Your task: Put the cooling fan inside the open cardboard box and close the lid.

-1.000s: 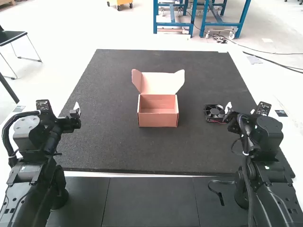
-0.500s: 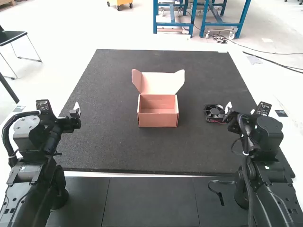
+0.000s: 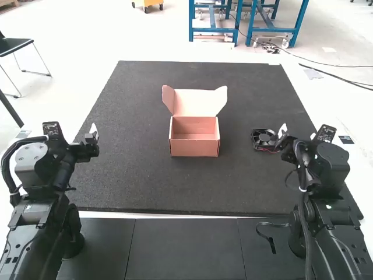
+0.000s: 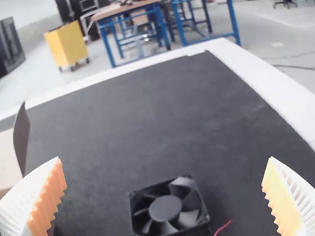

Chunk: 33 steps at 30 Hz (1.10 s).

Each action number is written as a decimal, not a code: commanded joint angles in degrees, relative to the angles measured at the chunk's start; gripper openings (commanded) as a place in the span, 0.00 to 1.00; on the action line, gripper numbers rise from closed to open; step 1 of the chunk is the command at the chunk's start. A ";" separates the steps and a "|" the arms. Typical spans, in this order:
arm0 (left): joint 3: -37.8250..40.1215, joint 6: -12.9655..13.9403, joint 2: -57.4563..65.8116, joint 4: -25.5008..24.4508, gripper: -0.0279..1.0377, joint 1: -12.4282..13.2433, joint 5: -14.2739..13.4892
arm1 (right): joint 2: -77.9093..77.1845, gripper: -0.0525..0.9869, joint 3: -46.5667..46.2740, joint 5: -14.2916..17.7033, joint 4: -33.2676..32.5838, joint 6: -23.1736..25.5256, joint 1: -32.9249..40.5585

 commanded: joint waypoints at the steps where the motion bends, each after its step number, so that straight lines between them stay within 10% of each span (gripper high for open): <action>1: -0.34 -0.02 -0.16 3.03 0.93 0.22 0.26 | -0.54 0.93 -0.32 1.55 4.14 0.00 0.55; 18: 13.28 -0.29 15.66 6.90 0.93 -0.21 0.96 | 19.42 0.92 15.24 1.20 10.38 -2.72 -0.68; 27: 31.30 -0.81 32.00 -1.71 0.93 -0.13 -0.01 | 30.05 0.92 36.42 1.28 -9.48 -2.90 -0.60; 33: 39.04 0.68 36.31 -11.03 0.93 -0.92 5.35 | 40.60 0.92 50.83 0.32 -29.26 -6.59 -0.24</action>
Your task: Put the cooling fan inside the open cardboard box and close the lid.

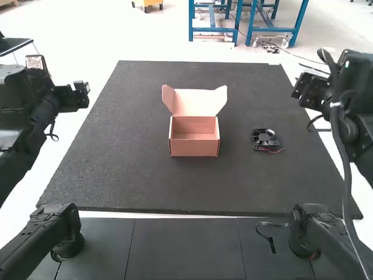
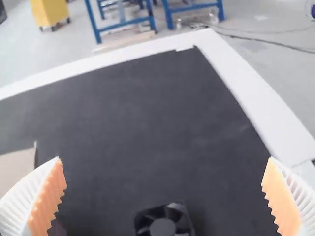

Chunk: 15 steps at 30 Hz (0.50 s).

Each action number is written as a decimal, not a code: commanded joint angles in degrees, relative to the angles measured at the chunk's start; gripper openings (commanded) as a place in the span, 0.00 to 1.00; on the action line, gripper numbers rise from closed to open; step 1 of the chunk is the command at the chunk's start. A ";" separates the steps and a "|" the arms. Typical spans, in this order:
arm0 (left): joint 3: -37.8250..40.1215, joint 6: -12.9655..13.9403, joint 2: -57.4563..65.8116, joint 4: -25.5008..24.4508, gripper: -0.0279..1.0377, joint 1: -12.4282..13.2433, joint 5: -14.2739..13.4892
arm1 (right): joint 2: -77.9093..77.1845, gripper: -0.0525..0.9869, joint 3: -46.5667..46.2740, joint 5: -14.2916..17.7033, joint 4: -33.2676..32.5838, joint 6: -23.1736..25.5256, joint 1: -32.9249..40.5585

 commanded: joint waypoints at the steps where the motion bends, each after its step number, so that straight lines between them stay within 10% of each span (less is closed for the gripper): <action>1: 4.59 0.92 2.42 -2.03 0.93 -1.12 6.05 | 6.86 0.93 5.84 -0.62 -6.02 -3.43 -0.18; 6: 5.30 2.06 6.02 -7.39 0.93 -4.28 13.60 | 13.72 0.92 9.27 -0.27 -12.26 -4.83 -0.35; 15: 2.75 1.54 5.76 -7.57 0.93 -19.22 11.85 | 16.97 0.92 9.79 0.34 -11.99 -6.24 -0.53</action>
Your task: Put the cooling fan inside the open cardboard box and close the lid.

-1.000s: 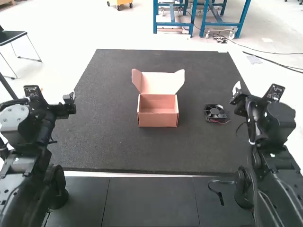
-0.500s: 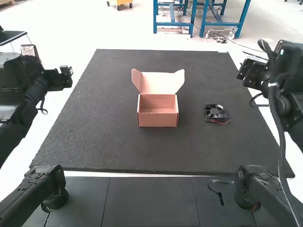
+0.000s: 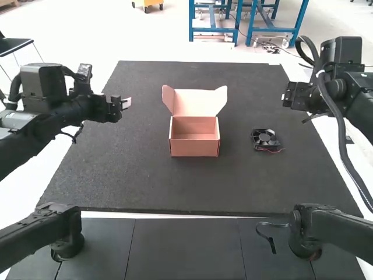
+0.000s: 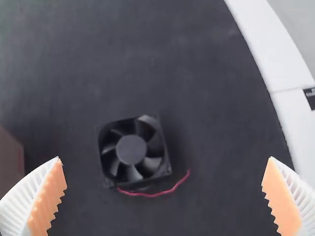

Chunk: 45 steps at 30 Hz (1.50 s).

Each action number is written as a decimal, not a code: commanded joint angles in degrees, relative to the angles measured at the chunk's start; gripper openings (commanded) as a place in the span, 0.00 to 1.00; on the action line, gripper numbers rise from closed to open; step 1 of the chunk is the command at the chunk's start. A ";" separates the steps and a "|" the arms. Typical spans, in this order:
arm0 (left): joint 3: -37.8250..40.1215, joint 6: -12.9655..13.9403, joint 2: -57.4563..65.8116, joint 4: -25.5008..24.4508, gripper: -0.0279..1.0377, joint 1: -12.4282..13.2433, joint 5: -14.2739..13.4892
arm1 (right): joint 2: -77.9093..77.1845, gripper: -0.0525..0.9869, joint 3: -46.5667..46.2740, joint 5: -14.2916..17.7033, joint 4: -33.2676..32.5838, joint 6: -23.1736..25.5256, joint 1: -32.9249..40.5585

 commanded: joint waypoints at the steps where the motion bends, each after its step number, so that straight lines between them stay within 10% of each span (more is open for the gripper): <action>1: 0.41 0.22 -1.33 0.59 0.93 -5.07 -0.84 | 1.30 0.92 1.53 0.30 0.24 -1.87 -0.62; 10: 4.01 -2.76 1.75 -1.26 0.93 -13.94 -5.67 | 12.82 0.92 5.31 -2.07 0.51 -6.00 -1.23; 20: 5.86 -0.92 1.66 -7.94 0.93 -12.80 -5.67 | 26.61 0.92 8.65 -7.00 -0.81 -6.00 -7.56; 45: 6.39 3.56 1.84 -5.48 0.93 -12.36 -6.02 | 43.93 0.92 13.48 -5.50 2.09 -16.81 -11.16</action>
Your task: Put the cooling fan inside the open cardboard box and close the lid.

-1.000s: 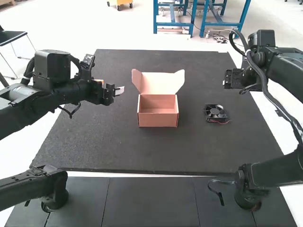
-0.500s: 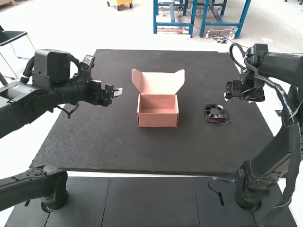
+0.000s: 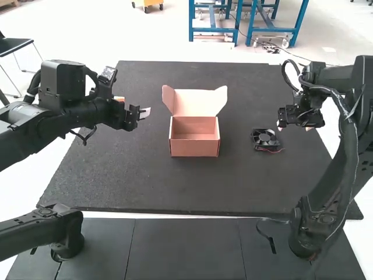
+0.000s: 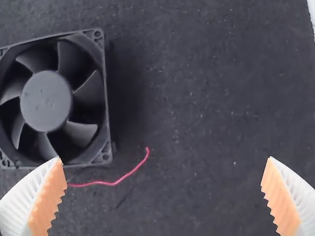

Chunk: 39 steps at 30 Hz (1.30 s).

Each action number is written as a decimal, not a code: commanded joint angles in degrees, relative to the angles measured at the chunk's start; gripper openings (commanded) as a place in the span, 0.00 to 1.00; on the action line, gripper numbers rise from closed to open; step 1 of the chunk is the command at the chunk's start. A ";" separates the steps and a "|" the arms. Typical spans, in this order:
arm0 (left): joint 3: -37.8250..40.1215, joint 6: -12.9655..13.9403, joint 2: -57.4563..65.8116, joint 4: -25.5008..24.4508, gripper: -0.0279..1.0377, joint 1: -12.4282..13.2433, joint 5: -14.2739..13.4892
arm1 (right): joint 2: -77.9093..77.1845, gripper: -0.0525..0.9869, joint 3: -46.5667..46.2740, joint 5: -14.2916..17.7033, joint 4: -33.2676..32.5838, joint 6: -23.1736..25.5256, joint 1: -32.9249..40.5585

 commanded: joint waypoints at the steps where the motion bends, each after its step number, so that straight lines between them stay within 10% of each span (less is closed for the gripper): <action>1: 2.47 0.72 -0.46 0.60 0.93 0.38 -0.43 | 2.21 0.92 2.86 0.36 0.10 -1.29 -0.98; 39: 3.44 0.81 1.04 1.48 0.93 0.38 -0.43 | 19.70 0.92 15.08 -3.51 -6.84 -1.38 0.25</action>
